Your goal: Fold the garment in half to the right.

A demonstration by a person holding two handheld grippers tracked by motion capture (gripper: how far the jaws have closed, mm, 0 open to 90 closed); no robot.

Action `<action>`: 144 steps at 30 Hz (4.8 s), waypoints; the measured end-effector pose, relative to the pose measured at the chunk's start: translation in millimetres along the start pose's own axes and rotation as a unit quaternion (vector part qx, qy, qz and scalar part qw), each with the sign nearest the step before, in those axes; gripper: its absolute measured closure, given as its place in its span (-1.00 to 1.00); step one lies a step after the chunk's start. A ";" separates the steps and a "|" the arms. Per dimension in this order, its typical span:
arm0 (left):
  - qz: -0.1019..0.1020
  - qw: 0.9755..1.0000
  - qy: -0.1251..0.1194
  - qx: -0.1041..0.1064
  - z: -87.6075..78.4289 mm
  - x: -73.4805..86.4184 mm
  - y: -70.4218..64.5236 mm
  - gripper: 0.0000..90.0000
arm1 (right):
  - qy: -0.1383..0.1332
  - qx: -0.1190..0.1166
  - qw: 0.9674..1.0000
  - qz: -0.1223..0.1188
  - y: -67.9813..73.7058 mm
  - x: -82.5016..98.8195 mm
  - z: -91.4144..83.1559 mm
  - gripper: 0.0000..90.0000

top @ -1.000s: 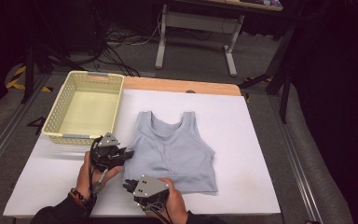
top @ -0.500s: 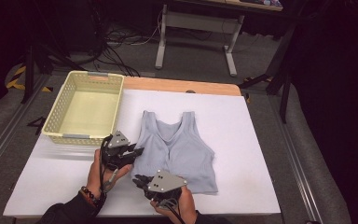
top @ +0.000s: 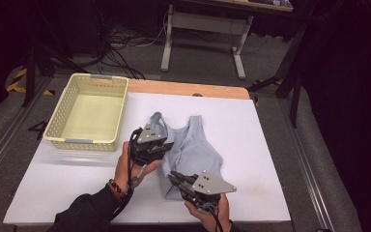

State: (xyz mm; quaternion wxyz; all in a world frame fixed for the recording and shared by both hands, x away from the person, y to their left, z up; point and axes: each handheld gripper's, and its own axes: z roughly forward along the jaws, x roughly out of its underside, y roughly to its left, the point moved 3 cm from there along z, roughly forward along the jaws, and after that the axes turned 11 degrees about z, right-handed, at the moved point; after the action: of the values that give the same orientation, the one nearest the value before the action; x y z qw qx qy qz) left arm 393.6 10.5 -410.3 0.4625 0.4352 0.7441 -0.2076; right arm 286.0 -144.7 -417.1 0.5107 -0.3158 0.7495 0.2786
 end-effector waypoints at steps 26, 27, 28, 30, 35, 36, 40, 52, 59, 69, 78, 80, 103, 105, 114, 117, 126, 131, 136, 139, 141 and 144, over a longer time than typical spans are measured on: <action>0.065 0.995 0.020 0.075 94.2 -55.3 -46.0 0.61 | 0.005 0.110 0.993 0.038 -50.3 36.0 -64.0 0.88; 0.068 0.995 0.021 0.075 94.8 -56.5 -46.3 0.60 | 0.003 0.114 0.993 0.038 -51.5 36.3 -66.1 0.88; 0.068 0.995 0.021 0.075 94.8 -56.5 -46.3 0.58 | 0.003 0.114 0.993 0.038 -51.5 36.3 -66.1 0.88; 0.072 0.994 0.024 0.075 96.0 -60.3 -47.7 0.47 | 0.000 0.118 0.992 0.039 -52.8 36.5 -70.2 0.88; 0.071 0.995 0.008 0.067 84.3 -67.1 -44.1 0.03 | 0.004 0.128 0.991 0.044 -57.4 43.1 -78.2 0.88; 0.068 0.995 0.004 0.068 78.4 -68.3 -41.6 -0.17 | 0.010 0.132 0.990 0.043 -57.6 45.4 -79.1 0.89; 0.056 0.995 -0.034 0.077 50.2 -66.6 -41.3 -0.55 | 0.028 0.150 0.988 0.031 -55.9 57.0 -84.8 0.89; 0.154 0.981 0.061 0.097 11.8 36.4 -86.2 -0.73 | 0.060 0.163 0.983 0.054 -57.1 76.1 -93.1 0.87; 0.147 0.975 0.115 0.117 31.3 65.0 -87.5 -0.38 | 0.081 0.162 0.981 0.063 -63.7 80.9 -88.8 0.91; 0.139 0.971 0.107 0.164 30.9 65.7 -87.2 0.58 | 0.048 0.188 0.978 0.079 -69.3 69.1 -95.3 0.06; 0.179 0.967 0.117 0.138 22.0 66.9 -82.1 0.83 | 0.080 0.166 0.982 0.038 -67.2 61.9 -74.3 0.69; 0.186 0.966 0.122 0.132 17.0 68.8 -76.0 0.84 | 0.088 0.167 0.981 0.032 -69.8 62.7 -68.1 0.65; 0.142 0.979 0.112 0.093 -21.5 95.7 -76.4 0.81 | 0.099 0.118 0.987 0.048 -106.8 35.3 -5.9 0.93; 0.139 0.979 0.110 0.095 -21.2 95.8 -76.1 0.81 | 0.091 0.126 0.986 0.056 -110.6 35.9 -8.2 0.68; 0.146 0.978 0.108 0.105 -22.0 95.8 -81.9 0.81 | 0.130 0.113 0.981 0.086 -118.6 45.1 -1.9 0.05; 0.147 0.977 0.108 0.107 -21.6 95.8 -81.7 0.81 | 0.141 0.110 0.979 0.103 -123.7 49.8 2.5 0.04; 0.156 0.976 0.105 0.106 -21.2 96.3 -82.1 0.79 | 0.149 0.096 0.983 0.051 -112.6 48.1 4.5 0.84; 0.162 0.976 0.110 0.097 -21.9 95.9 -81.8 0.38 | 0.111 0.120 0.985 0.045 -106.4 33.1 -14.3 0.85; 0.158 0.978 0.096 0.097 -27.5 93.4 -79.0 -0.01 | 0.083 0.147 0.986 0.017 -100.9 17.5 -37.7 0.86; 0.185 0.975 0.099 0.067 -30.1 92.5 -76.5 -0.35 | 0.083 0.161 0.983 0.017 -105.8 16.9 -44.7 0.85; 0.182 0.977 0.091 0.066 -31.4 92.9 -73.3 -0.46 | 0.092 0.163 0.982 0.030 -110.7 22.3 -42.3 0.85; 0.162 0.980 0.085 0.078 -31.7 93.6 -69.8 -0.51 | 0.121 0.159 0.979 0.038 -115.3 34.2 -32.1 0.85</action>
State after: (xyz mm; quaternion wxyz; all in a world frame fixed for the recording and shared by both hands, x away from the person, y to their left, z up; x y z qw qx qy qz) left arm 300.8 38.5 -482.7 0.3898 0.6004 0.6821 -0.1495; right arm 345.0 -249.3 -449.9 0.4487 -0.2330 0.8522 0.1347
